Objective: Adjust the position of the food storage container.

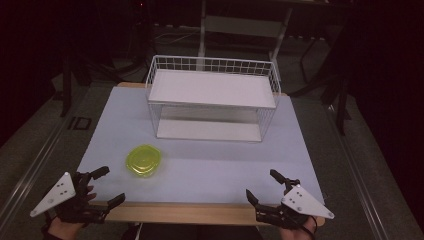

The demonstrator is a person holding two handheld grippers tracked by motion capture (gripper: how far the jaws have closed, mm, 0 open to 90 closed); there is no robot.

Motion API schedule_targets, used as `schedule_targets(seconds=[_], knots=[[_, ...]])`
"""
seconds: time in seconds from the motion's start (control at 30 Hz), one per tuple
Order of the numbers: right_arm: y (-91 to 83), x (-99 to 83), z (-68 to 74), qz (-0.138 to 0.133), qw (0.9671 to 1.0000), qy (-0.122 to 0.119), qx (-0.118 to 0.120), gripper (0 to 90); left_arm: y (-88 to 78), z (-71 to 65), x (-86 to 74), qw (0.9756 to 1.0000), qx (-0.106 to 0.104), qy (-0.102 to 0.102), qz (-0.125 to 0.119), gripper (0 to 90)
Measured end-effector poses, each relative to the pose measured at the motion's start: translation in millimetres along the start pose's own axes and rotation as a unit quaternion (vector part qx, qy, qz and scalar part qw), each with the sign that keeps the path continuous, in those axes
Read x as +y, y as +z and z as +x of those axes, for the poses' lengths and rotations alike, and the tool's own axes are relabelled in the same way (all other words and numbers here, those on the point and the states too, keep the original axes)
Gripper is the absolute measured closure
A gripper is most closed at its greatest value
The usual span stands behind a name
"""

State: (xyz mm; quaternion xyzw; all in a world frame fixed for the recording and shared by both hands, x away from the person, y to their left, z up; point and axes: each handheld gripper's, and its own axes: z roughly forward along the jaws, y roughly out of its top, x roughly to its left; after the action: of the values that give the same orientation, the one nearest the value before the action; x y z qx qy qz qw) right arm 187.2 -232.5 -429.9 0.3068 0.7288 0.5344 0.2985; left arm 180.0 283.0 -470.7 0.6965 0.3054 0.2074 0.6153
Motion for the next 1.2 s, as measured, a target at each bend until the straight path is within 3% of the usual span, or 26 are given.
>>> schedule_targets(seconds=[0.17,0.37,0.6,0.8,0.87,1.0,1.1,1.13,1.17,1.2], knots=[[-0.2,-0.1,-4.0,0.003,1.0000,0.005,-0.005,11.8,0.3,0.2,0.0,1.0000,0.001,-0.001,-0.002,3.9],[-1.0,2.2,-6.4,-0.016,0.9999,-0.005,0.000,13.7,3.4,3.9,0.5,1.0000,0.001,-0.003,-0.003,3.9],[0.0,3.4,-4.4,-0.003,1.0000,-0.008,0.003,13.6,3.3,11.1,12.8,0.9992,-0.024,-0.013,-0.028,3.9],[1.1,3.2,-2.5,0.001,0.9999,-0.004,0.013,13.6,1.6,21.9,24.3,0.9992,-0.028,-0.027,-0.004,3.5],[1.5,3.7,-0.8,0.000,0.9998,-0.007,0.018,13.6,3.5,28.8,25.6,0.9994,-0.006,-0.035,0.001,3.2],[-0.5,6.1,4.4,-0.012,0.9993,-0.012,0.033,13.8,8.9,47.4,21.5,0.9990,0.032,-0.029,0.012,8.5],[-2.9,8.6,8.3,-0.022,0.9988,-0.019,0.039,13.9,16.4,59.7,15.4,0.9973,0.059,-0.015,0.040,23.7],[-2.9,8.6,8.3,-0.022,0.9988,-0.019,0.039,13.9,16.4,59.7,15.4,0.9973,0.059,-0.015,0.040,29.0],[-3.2,9.0,9.3,-0.023,0.9987,-0.021,0.039,13.9,20.1,67.0,11.3,0.9963,0.071,-0.019,0.044,29.0],[-3.2,9.1,10.4,-0.023,0.9986,-0.023,0.041,13.9,21.6,70.3,9.8,0.9955,0.078,-0.023,0.047,42.5]])
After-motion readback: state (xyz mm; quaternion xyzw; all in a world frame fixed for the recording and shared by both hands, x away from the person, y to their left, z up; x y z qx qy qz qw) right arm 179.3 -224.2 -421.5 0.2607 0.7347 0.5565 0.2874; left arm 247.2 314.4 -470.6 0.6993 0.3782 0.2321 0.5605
